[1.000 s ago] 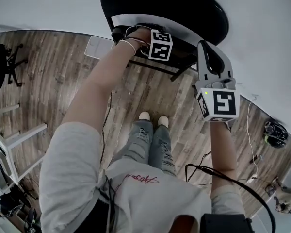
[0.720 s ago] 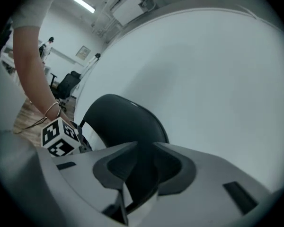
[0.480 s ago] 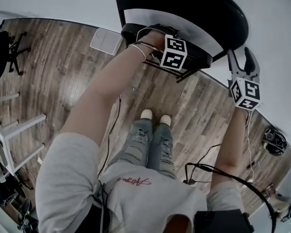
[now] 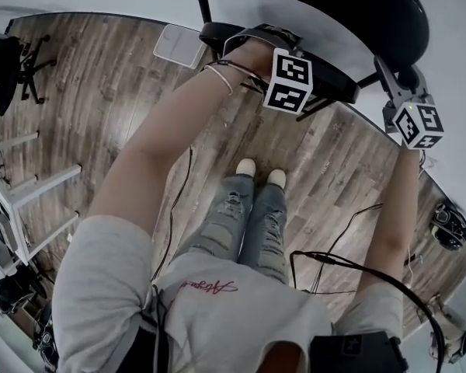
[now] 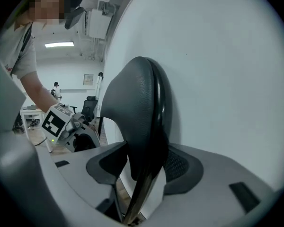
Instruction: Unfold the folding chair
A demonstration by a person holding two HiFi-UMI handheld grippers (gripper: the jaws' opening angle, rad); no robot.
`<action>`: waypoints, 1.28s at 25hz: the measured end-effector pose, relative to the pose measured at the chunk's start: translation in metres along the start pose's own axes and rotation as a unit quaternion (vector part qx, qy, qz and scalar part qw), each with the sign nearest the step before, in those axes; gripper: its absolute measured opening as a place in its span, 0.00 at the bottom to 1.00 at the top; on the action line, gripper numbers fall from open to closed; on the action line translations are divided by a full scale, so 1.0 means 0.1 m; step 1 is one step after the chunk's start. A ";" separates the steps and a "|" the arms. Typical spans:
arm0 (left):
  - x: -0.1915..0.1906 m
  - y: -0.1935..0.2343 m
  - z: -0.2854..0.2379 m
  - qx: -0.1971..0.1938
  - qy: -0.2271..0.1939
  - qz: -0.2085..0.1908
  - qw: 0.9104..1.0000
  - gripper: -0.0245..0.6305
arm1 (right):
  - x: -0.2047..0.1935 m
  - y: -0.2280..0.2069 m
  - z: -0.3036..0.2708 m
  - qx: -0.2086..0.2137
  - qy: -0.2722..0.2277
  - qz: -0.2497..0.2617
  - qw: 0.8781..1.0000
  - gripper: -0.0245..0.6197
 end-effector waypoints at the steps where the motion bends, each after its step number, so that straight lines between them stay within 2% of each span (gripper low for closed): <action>1: 0.00 -0.08 0.03 0.011 0.000 -0.002 1.000 0.33 | -0.01 0.01 0.01 -0.002 -0.001 0.001 1.000 0.40; 7: 0.07 -0.65 0.20 0.100 0.004 -0.018 0.995 0.33 | -0.09 0.08 0.09 -0.033 -0.015 -0.014 0.999 0.40; 12: 0.04 -1.24 0.27 0.180 0.004 -0.024 0.983 0.33 | -0.24 0.17 0.05 -0.049 -0.029 -0.032 0.998 0.40; 14: 0.07 -1.50 0.27 0.228 -0.002 -0.029 0.973 0.33 | -0.31 0.15 0.07 -0.052 -0.030 -0.031 0.998 0.40; 16: 0.03 -1.77 0.27 0.280 0.016 -0.056 0.958 0.34 | -0.35 0.17 0.04 -0.054 -0.034 -0.032 0.997 0.40; 19: -0.03 -2.25 0.21 0.328 0.016 -0.069 0.942 0.35 | -0.40 0.26 0.02 -0.055 -0.040 -0.018 0.998 0.41; 21: -0.05 -2.52 0.17 0.354 0.011 -0.070 0.932 0.36 | -0.46 0.33 0.05 -0.082 -0.052 -0.006 0.995 0.43; 23: -0.10 -2.74 0.16 0.381 0.010 -0.072 0.922 0.36 | -0.52 0.45 0.11 -0.130 -0.082 0.021 0.988 0.44; 26: -0.13 -3.01 0.12 0.416 0.009 -0.074 0.906 0.36 | -0.69 0.72 0.37 -0.217 -0.143 0.086 0.962 0.44; 28: -0.15 -3.20 0.07 0.432 0.007 -0.076 0.899 0.37 | -0.90 1.03 0.58 -0.229 -0.164 0.079 0.956 0.44; 30: -0.18 -3.40 0.02 0.443 0.004 -0.072 0.894 0.37 | -1.11 1.50 0.76 -0.219 -0.164 0.078 0.959 0.43; 31: -0.19 -3.49 0.00 0.445 0.001 -0.066 0.893 0.37 | -1.18 1.79 0.84 -0.208 -0.161 0.091 0.960 0.39; 32: -0.21 -3.58 -0.02 0.445 0.000 -0.061 0.893 0.37 | -1.25 2.09 0.91 -0.193 -0.160 0.105 0.962 0.19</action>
Point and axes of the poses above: the fingertips, and each gripper's own axes: z backward along the fingers, y to its left, x out of its top, the point moved 6 cm from there along z, backward along the fingers, and after that the axes turned 1 degree about z, right-handed, at the moved point
